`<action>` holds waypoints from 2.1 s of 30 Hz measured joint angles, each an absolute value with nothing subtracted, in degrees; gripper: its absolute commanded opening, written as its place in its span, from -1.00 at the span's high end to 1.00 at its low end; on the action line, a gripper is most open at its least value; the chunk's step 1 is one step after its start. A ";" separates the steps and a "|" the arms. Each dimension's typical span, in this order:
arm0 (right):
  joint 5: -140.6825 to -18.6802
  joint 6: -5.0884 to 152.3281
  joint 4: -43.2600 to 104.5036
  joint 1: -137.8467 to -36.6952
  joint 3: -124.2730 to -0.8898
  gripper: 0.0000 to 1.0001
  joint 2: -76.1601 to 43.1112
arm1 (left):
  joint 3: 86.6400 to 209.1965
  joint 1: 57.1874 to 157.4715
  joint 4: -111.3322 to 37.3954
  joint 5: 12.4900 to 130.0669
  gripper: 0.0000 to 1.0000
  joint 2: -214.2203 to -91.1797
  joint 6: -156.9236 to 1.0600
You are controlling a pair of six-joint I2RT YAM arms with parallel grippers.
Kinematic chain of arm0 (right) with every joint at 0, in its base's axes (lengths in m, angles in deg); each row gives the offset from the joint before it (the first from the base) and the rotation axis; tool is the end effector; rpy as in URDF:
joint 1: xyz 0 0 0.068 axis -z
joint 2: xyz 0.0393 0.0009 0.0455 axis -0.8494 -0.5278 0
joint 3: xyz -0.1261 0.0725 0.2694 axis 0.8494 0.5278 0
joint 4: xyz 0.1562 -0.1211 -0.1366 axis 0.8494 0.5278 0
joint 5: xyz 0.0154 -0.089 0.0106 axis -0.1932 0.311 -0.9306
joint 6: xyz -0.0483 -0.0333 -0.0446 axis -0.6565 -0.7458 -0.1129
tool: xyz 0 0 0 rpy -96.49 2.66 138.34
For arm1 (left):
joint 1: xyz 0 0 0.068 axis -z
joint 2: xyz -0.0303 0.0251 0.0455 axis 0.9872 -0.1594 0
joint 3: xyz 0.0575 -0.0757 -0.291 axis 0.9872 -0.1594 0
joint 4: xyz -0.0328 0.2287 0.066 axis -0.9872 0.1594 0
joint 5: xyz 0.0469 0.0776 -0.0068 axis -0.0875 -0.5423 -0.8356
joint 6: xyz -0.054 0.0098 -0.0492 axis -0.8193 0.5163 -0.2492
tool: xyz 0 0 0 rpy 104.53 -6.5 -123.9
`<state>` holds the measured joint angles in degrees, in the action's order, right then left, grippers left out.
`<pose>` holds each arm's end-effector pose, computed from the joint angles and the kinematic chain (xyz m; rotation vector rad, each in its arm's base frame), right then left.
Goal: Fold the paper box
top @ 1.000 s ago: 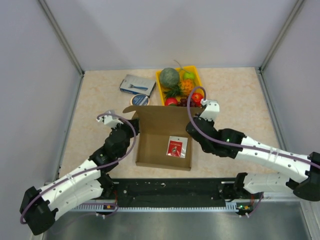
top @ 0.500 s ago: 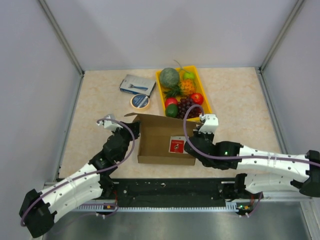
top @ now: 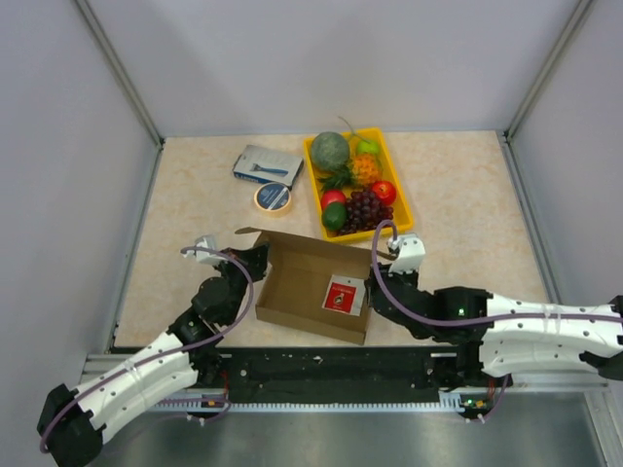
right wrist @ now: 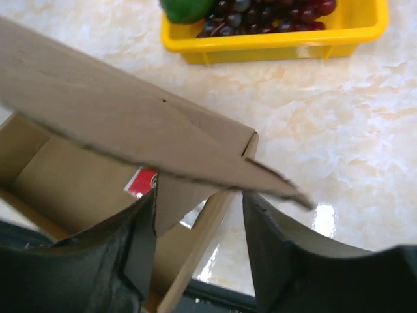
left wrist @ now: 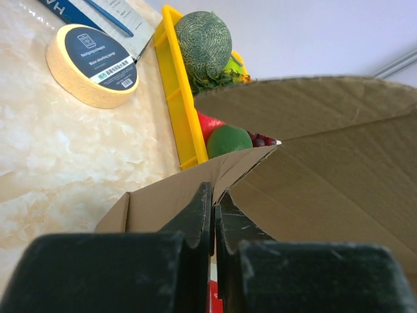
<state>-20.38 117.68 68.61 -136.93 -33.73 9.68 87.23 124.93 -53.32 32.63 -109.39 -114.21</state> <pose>0.0775 0.1415 0.3040 -0.1101 2.0502 0.3097 0.1103 -0.0635 0.2451 -0.4739 1.5961 -0.8116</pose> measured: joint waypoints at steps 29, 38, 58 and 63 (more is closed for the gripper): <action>-66.65 100.41 64.55 -108.40 -77.71 -0.22 -1.88 | 85.31 125.58 -55.68 31.62 1.00 -108.54 -111.45; -93.58 109.81 53.88 -107.31 -69.14 -0.22 -21.64 | 85.27 125.80 -52.10 32.14 0.83 -104.43 -110.43; -103.66 123.12 28.00 -107.20 -44.90 -0.21 -18.75 | 96.28 126.17 0.29 51.16 -0.07 -83.69 -119.39; -103.59 122.97 26.17 -107.33 -43.92 -0.21 -18.71 | 105.42 126.17 12.20 58.94 -0.05 -78.05 -121.84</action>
